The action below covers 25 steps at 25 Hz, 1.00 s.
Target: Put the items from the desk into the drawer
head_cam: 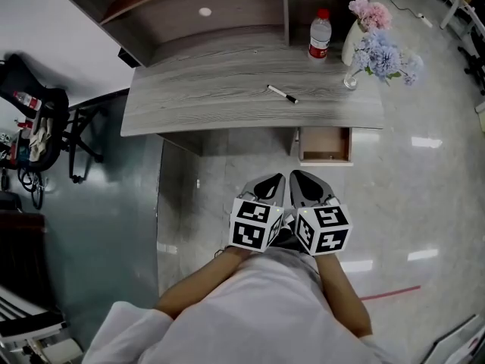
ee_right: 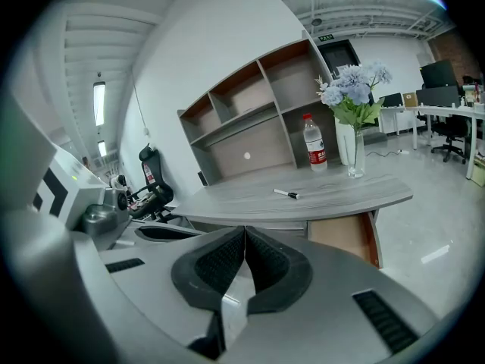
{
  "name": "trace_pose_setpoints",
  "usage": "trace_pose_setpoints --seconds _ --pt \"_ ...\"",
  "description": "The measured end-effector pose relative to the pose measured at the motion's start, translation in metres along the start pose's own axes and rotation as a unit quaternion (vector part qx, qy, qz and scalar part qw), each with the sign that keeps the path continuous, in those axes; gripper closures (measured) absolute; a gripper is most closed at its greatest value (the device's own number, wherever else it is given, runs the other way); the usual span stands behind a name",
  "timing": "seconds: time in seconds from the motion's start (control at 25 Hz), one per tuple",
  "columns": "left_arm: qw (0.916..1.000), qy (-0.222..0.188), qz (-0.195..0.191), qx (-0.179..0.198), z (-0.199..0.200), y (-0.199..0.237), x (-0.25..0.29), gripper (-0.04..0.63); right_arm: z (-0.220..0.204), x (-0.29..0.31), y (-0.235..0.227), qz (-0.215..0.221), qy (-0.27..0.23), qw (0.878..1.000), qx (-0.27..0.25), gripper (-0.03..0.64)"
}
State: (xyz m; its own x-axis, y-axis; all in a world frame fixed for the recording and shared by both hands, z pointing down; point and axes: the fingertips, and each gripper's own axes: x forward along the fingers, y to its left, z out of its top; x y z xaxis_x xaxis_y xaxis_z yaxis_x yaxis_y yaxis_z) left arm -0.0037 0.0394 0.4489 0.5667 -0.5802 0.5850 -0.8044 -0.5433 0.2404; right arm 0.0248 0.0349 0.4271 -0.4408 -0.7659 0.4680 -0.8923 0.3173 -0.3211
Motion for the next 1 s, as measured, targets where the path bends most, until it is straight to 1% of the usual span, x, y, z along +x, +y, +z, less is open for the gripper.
trace_pose_setpoints --seconds 0.32,0.52,0.8,1.0 --pt "0.9998 0.006 0.014 0.014 0.014 -0.008 0.023 0.592 0.016 0.005 -0.028 0.01 -0.014 1.0 0.011 0.615" --pt "0.9997 -0.001 0.018 0.013 0.025 -0.009 0.032 0.592 0.022 0.007 -0.04 0.009 -0.017 1.0 0.014 0.615" --pt "0.9999 0.003 0.011 0.004 0.032 -0.005 0.044 0.592 0.026 0.017 -0.048 0.004 -0.009 1.0 0.016 0.615" --pt "1.0 -0.003 0.005 0.003 0.045 0.006 0.061 0.592 0.035 0.03 -0.06 -0.006 -0.007 1.0 0.011 0.615"
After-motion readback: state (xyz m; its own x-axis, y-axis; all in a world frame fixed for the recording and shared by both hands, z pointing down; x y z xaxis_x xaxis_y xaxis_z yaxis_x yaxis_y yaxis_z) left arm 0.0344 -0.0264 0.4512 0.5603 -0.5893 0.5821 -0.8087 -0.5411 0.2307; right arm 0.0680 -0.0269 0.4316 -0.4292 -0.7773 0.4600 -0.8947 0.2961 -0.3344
